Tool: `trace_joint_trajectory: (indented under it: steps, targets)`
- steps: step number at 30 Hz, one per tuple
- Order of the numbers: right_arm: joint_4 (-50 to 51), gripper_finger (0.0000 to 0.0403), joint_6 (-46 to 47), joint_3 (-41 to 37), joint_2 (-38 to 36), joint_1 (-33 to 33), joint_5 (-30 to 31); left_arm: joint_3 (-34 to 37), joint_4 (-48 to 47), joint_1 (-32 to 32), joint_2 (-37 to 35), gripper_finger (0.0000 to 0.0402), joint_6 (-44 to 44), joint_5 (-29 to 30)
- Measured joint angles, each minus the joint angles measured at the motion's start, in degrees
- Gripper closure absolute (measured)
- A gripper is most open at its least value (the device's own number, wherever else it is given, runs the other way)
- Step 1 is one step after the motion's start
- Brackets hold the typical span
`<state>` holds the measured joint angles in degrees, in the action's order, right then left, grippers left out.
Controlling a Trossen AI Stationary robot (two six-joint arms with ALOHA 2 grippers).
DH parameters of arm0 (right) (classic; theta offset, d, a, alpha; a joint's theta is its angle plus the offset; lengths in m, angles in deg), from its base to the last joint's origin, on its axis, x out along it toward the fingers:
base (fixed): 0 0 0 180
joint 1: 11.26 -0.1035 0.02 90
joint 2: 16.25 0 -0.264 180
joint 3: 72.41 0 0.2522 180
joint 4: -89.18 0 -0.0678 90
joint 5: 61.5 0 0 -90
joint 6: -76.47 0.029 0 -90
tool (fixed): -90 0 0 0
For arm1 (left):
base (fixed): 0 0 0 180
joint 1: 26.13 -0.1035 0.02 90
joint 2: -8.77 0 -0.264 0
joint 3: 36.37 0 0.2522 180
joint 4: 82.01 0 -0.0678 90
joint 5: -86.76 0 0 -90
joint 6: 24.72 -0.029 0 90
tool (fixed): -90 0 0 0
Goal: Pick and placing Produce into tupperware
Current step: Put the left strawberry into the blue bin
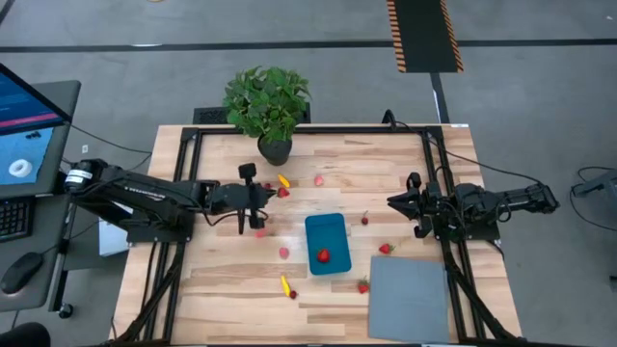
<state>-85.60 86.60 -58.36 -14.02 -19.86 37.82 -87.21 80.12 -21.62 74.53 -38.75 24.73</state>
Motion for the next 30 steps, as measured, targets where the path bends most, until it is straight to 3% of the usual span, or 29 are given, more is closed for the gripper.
trace_joint_trajectory:
  steps: [11,17,30]
  targets:
    - [-0.02,0.0320,0.01,0.00,-0.01,0.01,0.59,0.00,5.92,4.94,0.02,0.0401,-23.59,16.27]
    - [0.00,0.0320,0.00,0.00,0.01,0.02,1.33,0.00,12.59,6.95,3.18,0.0401,-36.29,30.72]
    - [0.44,0.0320,0.44,0.00,0.00,0.02,1.31,0.04,27.25,7.83,18.05,0.0401,-48.90,36.69]
